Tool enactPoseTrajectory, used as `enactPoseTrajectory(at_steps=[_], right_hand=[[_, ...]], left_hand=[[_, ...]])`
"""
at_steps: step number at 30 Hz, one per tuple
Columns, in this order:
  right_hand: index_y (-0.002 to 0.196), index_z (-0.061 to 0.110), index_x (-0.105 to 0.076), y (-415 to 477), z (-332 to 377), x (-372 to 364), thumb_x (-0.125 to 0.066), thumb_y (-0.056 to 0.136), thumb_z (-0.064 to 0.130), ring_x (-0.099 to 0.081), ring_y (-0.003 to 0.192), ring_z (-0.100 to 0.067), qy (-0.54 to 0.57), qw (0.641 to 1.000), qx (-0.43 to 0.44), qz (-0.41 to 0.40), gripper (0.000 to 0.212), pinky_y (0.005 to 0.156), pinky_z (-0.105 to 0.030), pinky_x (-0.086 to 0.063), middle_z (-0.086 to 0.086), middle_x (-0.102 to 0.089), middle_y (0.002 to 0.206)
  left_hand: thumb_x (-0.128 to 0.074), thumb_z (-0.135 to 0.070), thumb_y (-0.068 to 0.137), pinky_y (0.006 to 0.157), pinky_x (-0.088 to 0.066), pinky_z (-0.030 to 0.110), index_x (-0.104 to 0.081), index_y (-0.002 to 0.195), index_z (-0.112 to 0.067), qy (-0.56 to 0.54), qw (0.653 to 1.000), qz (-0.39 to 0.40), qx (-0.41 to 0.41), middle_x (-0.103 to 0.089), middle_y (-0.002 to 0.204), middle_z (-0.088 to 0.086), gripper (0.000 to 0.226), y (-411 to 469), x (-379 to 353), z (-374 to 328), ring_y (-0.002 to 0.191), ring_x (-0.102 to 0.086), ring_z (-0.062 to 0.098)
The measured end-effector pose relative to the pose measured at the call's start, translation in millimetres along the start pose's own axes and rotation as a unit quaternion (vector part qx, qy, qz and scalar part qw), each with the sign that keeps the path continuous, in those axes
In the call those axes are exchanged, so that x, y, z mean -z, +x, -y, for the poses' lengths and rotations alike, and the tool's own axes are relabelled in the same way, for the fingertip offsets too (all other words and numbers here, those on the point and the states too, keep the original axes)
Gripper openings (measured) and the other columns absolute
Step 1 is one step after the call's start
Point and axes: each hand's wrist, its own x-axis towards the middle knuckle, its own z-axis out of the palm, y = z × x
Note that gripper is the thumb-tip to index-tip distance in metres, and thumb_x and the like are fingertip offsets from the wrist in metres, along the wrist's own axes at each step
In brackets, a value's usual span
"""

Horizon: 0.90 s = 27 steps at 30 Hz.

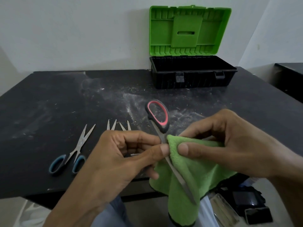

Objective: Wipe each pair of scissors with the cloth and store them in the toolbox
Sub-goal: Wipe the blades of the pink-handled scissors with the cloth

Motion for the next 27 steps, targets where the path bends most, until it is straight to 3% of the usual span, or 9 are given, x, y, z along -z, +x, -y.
enactPoseTrajectory(at_steps=[10, 17, 19, 23, 27], right_hand=[[0.093, 0.022, -0.087, -1, -6, 13, -0.077, 0.083, 0.035, -0.082, 0.085, -0.024, 0.013, 0.998, -0.054, -0.014, 0.019, 0.085, -0.049, -0.064, -0.003, -0.084, 0.093], [0.091, 0.023, -0.087, 4, -6, 3, -0.078, 0.082, 0.036, -0.081, 0.081, -0.018, 0.012, 0.999, -0.037, -0.025, 0.018, 0.083, -0.041, -0.065, 0.001, -0.084, 0.089], [0.093, 0.020, -0.087, 6, -5, -3, -0.078, 0.084, 0.035, -0.081, 0.082, -0.020, 0.014, 0.999, -0.028, -0.007, 0.019, 0.078, -0.043, -0.066, 0.000, -0.084, 0.089], [0.095, 0.017, -0.086, 4, -8, 8, -0.077, 0.084, 0.033, -0.081, 0.086, -0.025, 0.017, 0.999, -0.045, 0.021, 0.021, 0.082, -0.048, -0.065, -0.005, -0.084, 0.093], [0.092, 0.018, -0.087, 2, -13, 16, -0.078, 0.081, 0.035, -0.082, 0.084, -0.024, 0.014, 0.997, -0.071, 0.017, 0.022, 0.084, -0.048, -0.064, -0.004, -0.084, 0.092]], left_hand=[[-0.083, -0.019, 0.052, 0.055, -0.058, 0.022, -0.080, 0.080, -0.011, -0.027, 0.999, 0.009, 0.039, -0.075, 0.075, 0.010, 0.029, -1, 2, 5, 0.059, -0.070, 0.018], [-0.083, -0.019, 0.057, 0.056, -0.059, 0.026, -0.080, 0.079, -0.016, 0.013, 1.000, -0.012, 0.026, -0.076, 0.077, 0.008, 0.022, 1, 0, 5, 0.063, -0.073, 0.021], [-0.082, -0.019, 0.059, 0.055, -0.057, 0.023, -0.079, 0.079, -0.016, 0.025, 0.999, 0.002, 0.025, -0.076, 0.076, 0.009, 0.021, 0, 1, 4, 0.060, -0.072, 0.021], [-0.081, -0.019, 0.061, 0.051, -0.052, 0.017, -0.079, 0.078, -0.014, 0.027, 0.999, 0.011, 0.034, -0.075, 0.073, 0.008, 0.018, -3, 11, 1, 0.047, -0.063, 0.018], [-0.080, -0.019, 0.060, 0.052, -0.054, 0.019, -0.079, 0.078, -0.012, 0.018, 0.999, 0.006, 0.048, -0.075, 0.073, 0.009, 0.019, -4, 16, 3, 0.049, -0.066, 0.020]])
